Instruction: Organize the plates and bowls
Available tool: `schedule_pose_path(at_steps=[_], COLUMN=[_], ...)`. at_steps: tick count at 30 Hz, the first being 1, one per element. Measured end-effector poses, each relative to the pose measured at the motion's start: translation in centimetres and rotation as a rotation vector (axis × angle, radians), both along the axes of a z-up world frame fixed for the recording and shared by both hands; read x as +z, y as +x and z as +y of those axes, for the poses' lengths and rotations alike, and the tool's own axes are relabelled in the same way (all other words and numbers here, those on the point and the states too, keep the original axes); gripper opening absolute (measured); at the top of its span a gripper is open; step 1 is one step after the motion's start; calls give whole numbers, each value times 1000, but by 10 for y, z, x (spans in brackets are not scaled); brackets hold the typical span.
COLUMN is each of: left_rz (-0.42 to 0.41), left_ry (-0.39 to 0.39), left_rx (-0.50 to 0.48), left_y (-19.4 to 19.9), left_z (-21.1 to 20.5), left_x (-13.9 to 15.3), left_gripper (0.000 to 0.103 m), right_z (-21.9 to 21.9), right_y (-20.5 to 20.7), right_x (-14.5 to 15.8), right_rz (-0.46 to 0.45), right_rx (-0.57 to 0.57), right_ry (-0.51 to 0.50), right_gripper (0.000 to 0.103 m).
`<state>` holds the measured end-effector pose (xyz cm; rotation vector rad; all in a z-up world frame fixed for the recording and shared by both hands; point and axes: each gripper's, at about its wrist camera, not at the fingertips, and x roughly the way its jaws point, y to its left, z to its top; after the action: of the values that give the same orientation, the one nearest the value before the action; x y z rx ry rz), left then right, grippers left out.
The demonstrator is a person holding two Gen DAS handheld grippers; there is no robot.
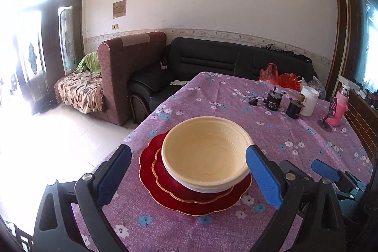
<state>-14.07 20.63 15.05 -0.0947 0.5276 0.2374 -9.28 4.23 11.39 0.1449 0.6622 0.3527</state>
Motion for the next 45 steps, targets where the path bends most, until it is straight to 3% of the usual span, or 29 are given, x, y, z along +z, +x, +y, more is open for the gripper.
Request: schedule_pose_path(at_steps=[13, 23, 30, 38, 45], left_rz=[23, 57, 54, -15, -8], left_ry=[109, 132, 142, 89, 56], left_rx=[-98, -144, -157, -129, -109], left_y=[-12, -11, -15, -24, -21], left_z=[-77, -108, -117, -104, -90], left_x=[1, -10, -15, -8, -11], left_gripper=[97, 97, 97, 98, 99], right_z=[-55, -75, -75, -56, -40], right_y=[-42, -56, -54, -55, -55], right_x=[-4, -14, -24, -29, -22], right_rz=[-16, -9, 20, 35, 18], right_rx=[-50, -67, -66, -28, -17], right_ry=[26, 27, 16, -7, -33], right_gripper=[89, 89, 89, 89, 90])
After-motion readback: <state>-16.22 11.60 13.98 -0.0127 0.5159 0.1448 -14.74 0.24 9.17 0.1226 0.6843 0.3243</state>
